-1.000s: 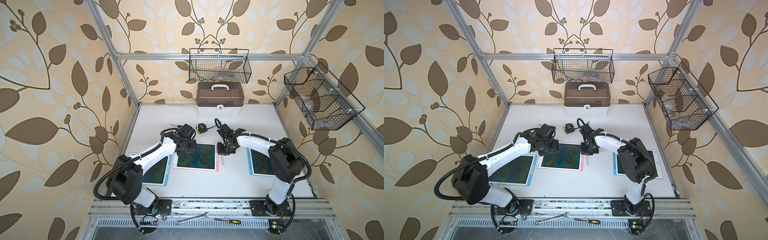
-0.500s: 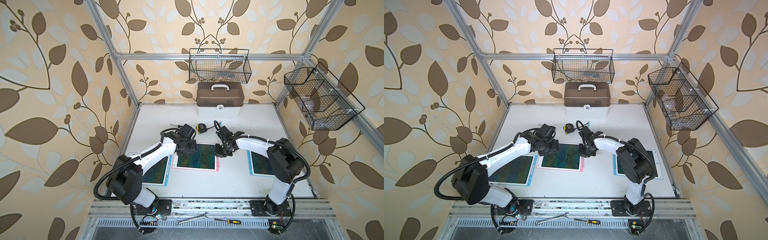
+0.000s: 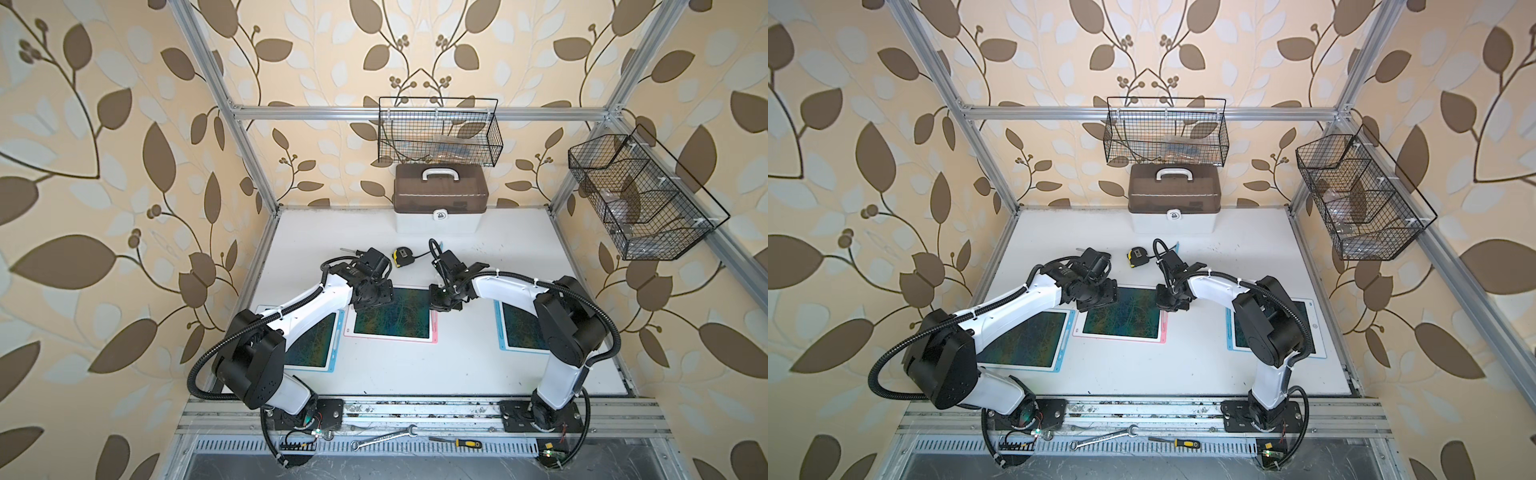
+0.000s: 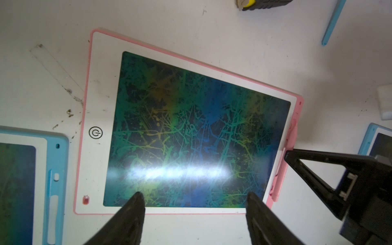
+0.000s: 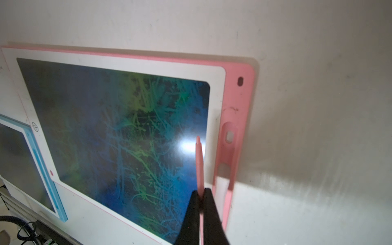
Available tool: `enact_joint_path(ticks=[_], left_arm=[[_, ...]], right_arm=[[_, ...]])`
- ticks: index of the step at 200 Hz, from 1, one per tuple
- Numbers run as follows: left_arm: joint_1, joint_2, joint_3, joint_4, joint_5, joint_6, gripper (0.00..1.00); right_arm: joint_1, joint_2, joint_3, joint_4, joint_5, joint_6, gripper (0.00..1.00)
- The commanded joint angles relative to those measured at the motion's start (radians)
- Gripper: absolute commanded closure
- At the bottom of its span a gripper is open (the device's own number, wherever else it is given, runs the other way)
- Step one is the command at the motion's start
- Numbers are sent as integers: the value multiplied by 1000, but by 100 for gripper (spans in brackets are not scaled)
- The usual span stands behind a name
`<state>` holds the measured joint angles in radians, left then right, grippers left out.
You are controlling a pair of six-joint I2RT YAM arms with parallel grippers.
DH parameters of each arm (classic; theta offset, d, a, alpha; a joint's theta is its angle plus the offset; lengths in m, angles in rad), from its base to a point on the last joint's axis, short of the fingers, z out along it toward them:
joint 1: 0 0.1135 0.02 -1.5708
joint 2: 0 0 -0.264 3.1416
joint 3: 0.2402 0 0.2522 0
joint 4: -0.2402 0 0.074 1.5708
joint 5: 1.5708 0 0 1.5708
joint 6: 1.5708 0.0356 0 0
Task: Place the stylus back onto the writing tablet
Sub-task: Place the stylus on the writing tablet.
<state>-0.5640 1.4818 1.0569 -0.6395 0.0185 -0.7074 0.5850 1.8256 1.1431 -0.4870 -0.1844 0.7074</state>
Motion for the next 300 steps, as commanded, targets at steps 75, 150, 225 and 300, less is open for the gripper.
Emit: enact_joint_path(ticks=[75,150,225,300], left_arm=[[-7,-35,-18,-15,-28,8,24],[-8,-66,-13,-17,-25,11,24],[-7,-69,-14,-12,-24,12,24],[-7,-65,-21,-11,-20,7,24]], right_arm=[[-17,-20,-39,18,21,42,100],[-22,-15,-34,16,33,41,94],[-24,-19,-18,-6,52,35,83],[36,-39,95,-177,197,-64,84]])
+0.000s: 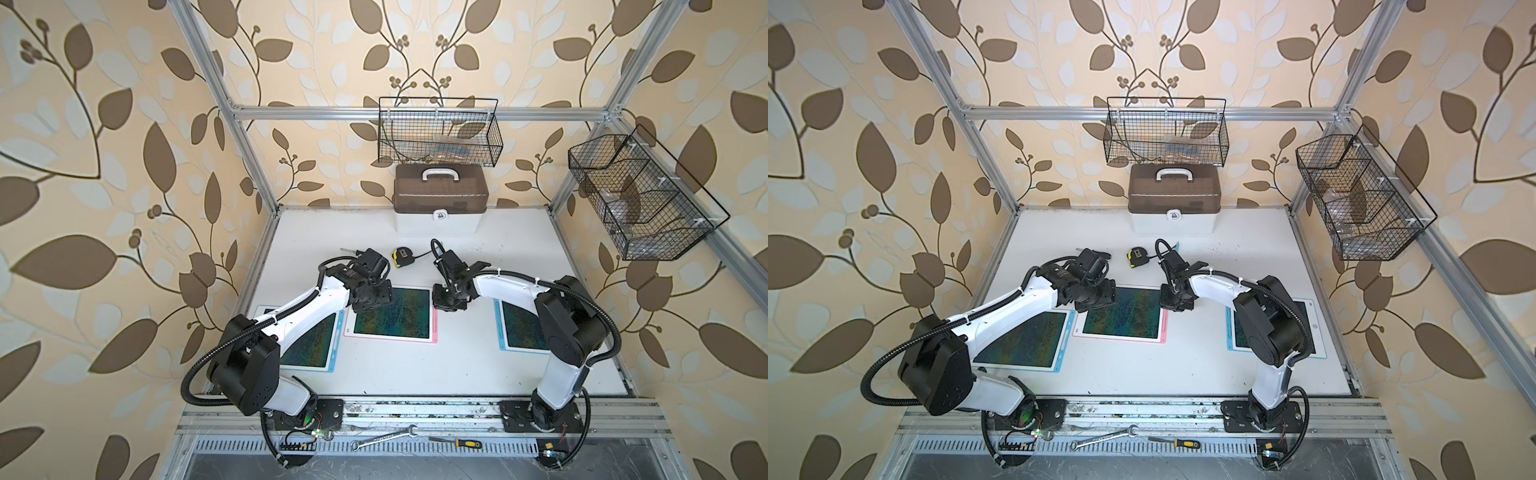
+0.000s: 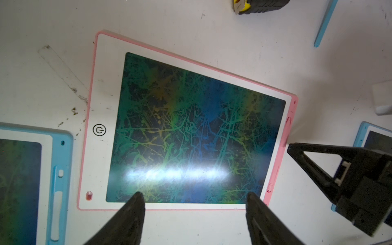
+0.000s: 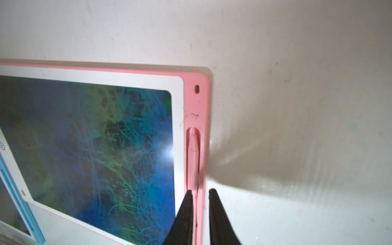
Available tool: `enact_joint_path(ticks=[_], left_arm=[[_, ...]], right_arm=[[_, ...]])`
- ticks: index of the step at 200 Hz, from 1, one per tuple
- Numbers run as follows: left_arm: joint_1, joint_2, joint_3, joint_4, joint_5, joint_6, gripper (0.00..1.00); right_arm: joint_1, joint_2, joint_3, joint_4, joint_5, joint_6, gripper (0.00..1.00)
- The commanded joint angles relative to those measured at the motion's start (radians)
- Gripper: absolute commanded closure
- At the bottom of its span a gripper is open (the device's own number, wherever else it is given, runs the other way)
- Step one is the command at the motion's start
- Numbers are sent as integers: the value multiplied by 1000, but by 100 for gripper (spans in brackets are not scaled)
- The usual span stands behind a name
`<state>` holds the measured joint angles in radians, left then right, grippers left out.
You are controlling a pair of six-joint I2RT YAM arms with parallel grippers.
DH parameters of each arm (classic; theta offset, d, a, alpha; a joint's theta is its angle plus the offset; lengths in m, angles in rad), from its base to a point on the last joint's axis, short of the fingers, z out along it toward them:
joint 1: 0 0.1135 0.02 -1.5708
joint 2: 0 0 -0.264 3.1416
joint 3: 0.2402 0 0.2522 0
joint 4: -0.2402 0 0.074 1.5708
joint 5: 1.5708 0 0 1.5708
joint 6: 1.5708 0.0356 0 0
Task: Place the stylus back onto the writing tablet
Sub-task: Place the stylus on the writing tablet.
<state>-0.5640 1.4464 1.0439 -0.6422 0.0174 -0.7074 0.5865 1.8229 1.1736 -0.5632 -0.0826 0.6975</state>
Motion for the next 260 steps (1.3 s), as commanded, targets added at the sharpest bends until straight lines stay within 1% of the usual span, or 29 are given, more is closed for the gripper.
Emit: enact_joint_path(ticks=[1,14,47,73,102,149,153,168,260], left_arm=[[-8,-29,-7,-8,-18,7,24],[-8,-22,-3,-11,-16,6,24],[-8,-15,2,-8,-10,5,24],[-8,-15,5,-7,-6,10,24],[-8,-15,7,-8,-7,12,24],[-9,-15,3,-8,-6,12,24],[-8,-15,4,-8,-7,13,24],[-9,-15,6,-7,-8,14,24],[-8,-15,-1,-11,-12,18,24]], right_arm=[[36,-36,64,-103,97,-55,84],[50,-35,64,-123,115,-65,85],[56,-37,59,-113,108,-53,87],[56,-18,63,-105,108,-55,93],[57,2,64,-95,100,-57,96],[58,37,64,-75,80,-56,96],[58,40,89,-75,78,-56,96],[60,52,101,-79,78,-60,96],[61,84,95,-69,73,-61,99]])
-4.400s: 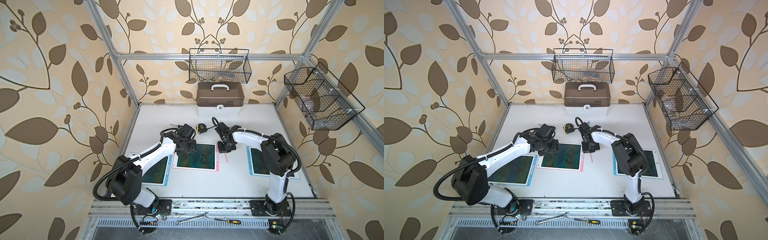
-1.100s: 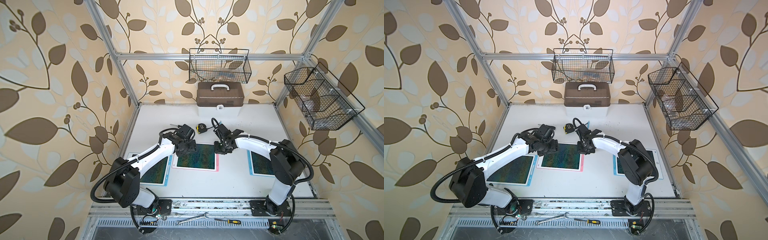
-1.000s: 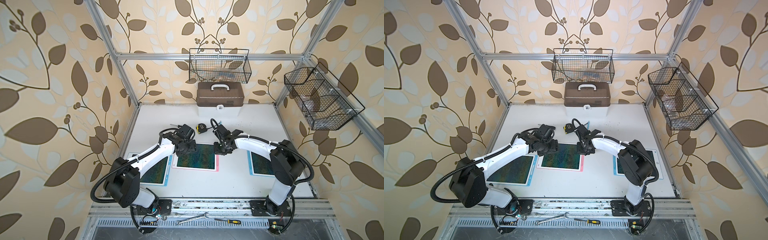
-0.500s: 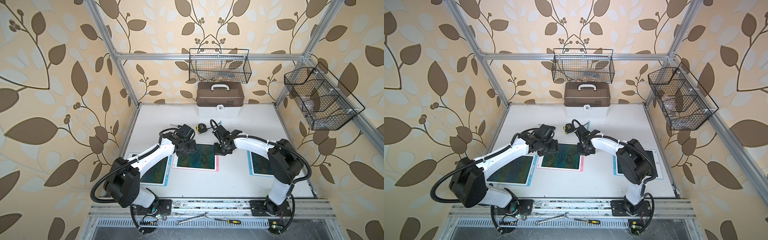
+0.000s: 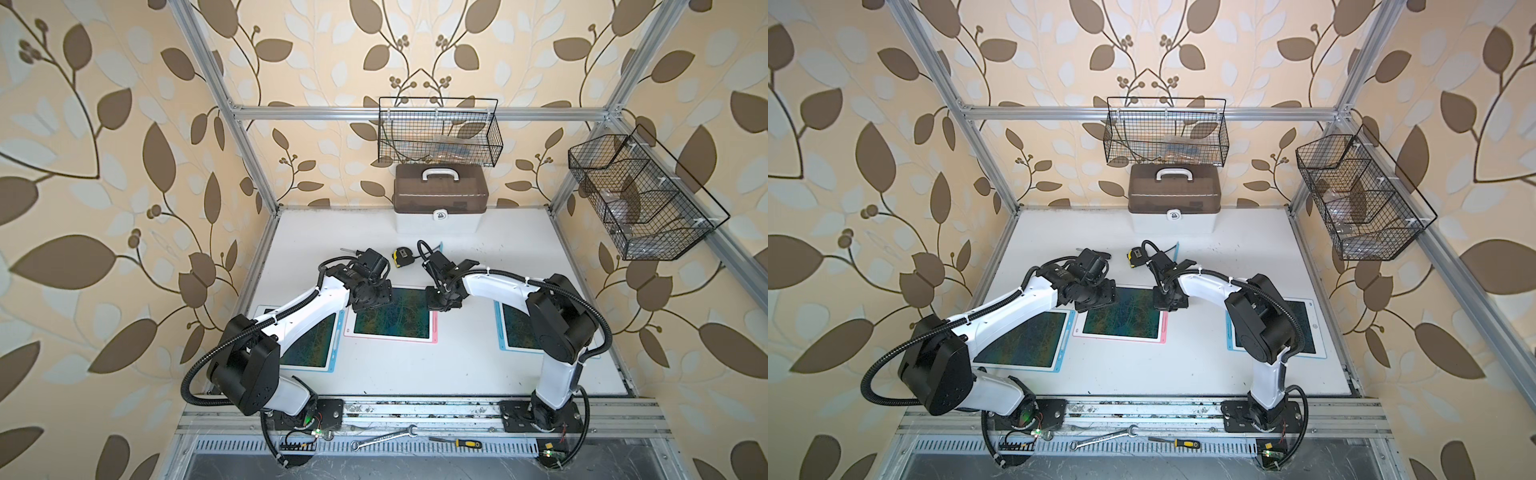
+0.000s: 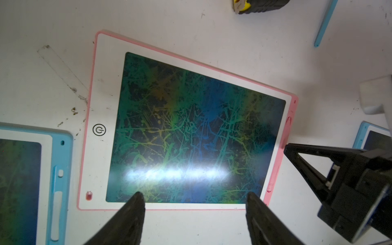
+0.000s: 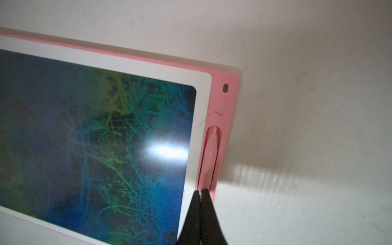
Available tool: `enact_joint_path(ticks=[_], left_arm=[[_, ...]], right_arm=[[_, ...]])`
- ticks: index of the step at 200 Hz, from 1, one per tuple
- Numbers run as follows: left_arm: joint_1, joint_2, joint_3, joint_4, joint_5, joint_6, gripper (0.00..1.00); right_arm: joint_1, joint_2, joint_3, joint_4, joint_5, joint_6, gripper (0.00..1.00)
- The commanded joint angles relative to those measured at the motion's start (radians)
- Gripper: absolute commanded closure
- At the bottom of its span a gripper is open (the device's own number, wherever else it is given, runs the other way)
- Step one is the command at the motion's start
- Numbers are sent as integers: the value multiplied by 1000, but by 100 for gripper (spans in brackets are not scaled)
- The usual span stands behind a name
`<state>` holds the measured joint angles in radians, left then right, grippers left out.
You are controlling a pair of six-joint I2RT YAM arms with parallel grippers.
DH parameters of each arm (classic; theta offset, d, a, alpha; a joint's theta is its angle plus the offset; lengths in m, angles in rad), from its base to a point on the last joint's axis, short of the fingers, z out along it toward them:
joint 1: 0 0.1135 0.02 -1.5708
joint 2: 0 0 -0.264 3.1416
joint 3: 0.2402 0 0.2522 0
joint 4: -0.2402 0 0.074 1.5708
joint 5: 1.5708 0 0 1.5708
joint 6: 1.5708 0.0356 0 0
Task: Place the stylus back onto the writing tablet
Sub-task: Place the stylus on the writing tablet.
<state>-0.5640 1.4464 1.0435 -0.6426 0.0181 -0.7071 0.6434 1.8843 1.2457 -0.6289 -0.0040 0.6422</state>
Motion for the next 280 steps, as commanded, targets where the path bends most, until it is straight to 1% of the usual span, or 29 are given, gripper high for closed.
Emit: enact_joint_path(ticks=[1,144,209,240,266,280], left_arm=[[-8,-15,0,-12,-12,17,24],[-7,-30,-23,0,-23,3,24],[-8,-35,-31,3,-23,0,24],[-8,-38,-32,2,-23,0,24],[-9,-48,-38,2,-25,-2,24],[-8,-50,-40,1,-26,-3,24]], right_arm=[[5,23,23,-3,-5,-6,99],[12,58,0,-23,7,-19,100],[33,60,7,-61,60,-39,100],[36,56,0,-55,63,-30,100],[36,33,11,-66,75,-24,91],[36,28,25,-73,76,-26,89]])
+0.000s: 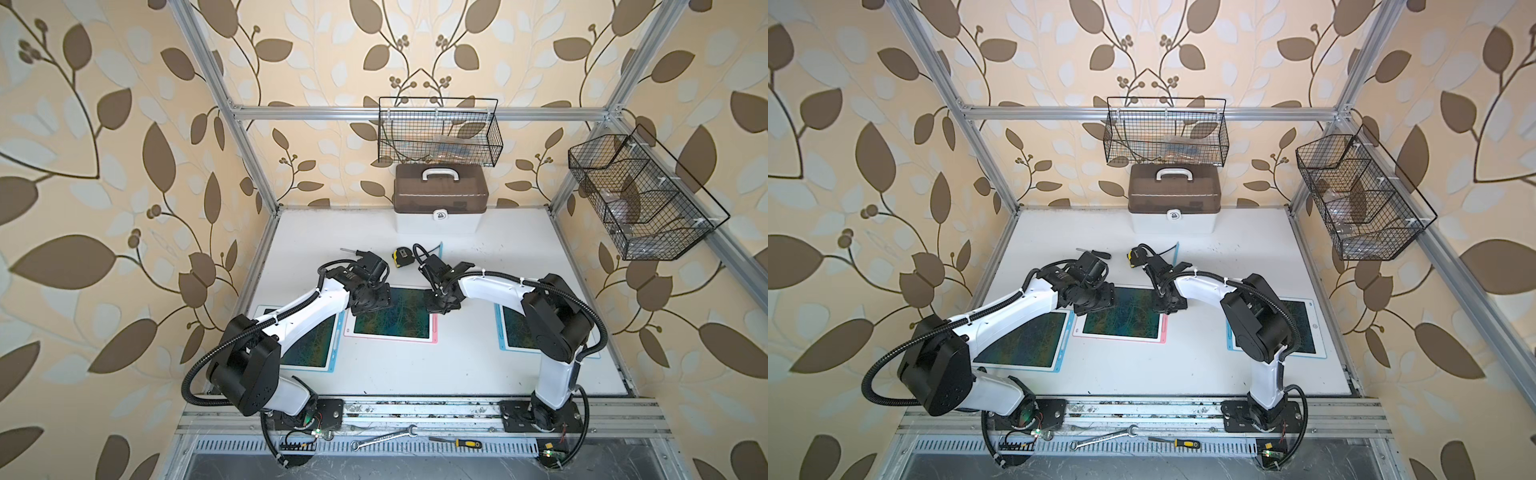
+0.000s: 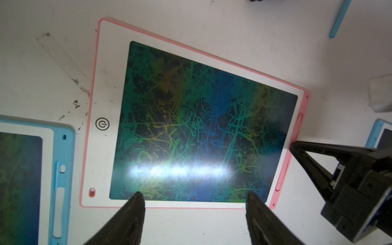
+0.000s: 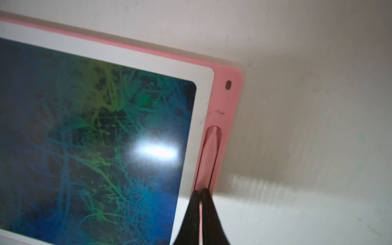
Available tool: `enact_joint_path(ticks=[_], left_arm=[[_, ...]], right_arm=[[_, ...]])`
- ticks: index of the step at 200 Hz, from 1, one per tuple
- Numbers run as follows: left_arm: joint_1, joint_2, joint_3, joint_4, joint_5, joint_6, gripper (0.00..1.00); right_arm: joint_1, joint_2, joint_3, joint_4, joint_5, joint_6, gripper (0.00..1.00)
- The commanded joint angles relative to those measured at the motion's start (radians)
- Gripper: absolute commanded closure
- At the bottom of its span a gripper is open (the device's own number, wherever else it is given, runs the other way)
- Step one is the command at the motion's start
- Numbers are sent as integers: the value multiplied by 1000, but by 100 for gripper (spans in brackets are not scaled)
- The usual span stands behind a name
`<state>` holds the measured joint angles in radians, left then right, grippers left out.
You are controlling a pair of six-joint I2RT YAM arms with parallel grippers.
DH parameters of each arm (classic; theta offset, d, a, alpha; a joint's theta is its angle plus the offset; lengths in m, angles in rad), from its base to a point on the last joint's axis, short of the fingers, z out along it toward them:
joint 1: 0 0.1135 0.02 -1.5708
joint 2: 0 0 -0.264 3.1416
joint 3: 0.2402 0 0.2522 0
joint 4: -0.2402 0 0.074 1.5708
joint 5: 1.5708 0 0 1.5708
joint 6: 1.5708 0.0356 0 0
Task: Place the stylus back onto the writing tablet
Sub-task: Place the stylus on the writing tablet.
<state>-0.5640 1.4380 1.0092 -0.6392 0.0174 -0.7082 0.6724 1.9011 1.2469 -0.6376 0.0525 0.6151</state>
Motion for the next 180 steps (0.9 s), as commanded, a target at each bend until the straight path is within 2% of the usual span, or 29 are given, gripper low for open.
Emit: enact_joint_path(ticks=[1,42,132,180], left_arm=[[-8,-41,-6,-2,-24,-2,24],[-8,-43,-9,1,-22,-6,24],[-9,-41,-14,6,-15,-9,24],[-8,-41,-15,7,-17,-11,24]], right_arm=[[7,11,25,-65,19,2,88],[12,-11,23,-52,6,14,89],[15,4,-34,-24,-15,22,100],[14,3,-50,-27,-13,18,100]])
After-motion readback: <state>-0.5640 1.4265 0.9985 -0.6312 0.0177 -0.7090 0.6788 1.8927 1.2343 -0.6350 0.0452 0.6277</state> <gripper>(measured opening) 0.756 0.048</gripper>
